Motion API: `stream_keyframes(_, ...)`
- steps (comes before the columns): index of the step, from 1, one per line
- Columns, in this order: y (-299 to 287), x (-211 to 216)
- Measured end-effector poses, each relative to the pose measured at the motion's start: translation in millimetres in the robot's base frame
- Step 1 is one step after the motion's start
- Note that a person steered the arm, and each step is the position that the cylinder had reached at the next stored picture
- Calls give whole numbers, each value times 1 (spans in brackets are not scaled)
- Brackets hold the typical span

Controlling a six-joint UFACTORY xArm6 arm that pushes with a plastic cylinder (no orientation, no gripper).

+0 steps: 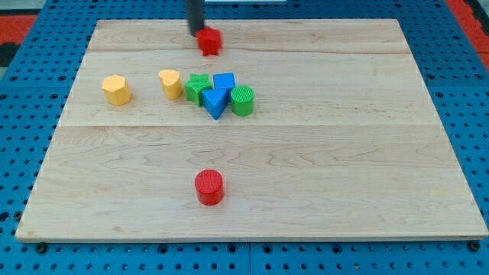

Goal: Push the red star closer to the red circle

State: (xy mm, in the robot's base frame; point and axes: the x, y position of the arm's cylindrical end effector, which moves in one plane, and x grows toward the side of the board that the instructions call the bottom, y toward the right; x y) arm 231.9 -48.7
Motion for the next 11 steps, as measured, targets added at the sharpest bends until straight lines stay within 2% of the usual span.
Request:
stream_keyframes(1, 78, 34)
stream_keyframes(2, 83, 94)
stream_keyframes(3, 97, 45)
stream_keyframes(4, 57, -9)
stream_keyframes(5, -6, -9)
stream_keyframes(8, 111, 149)
stream_keyframes(9, 114, 181)
stream_keyframes(10, 91, 211)
stream_keyframes(11, 63, 222)
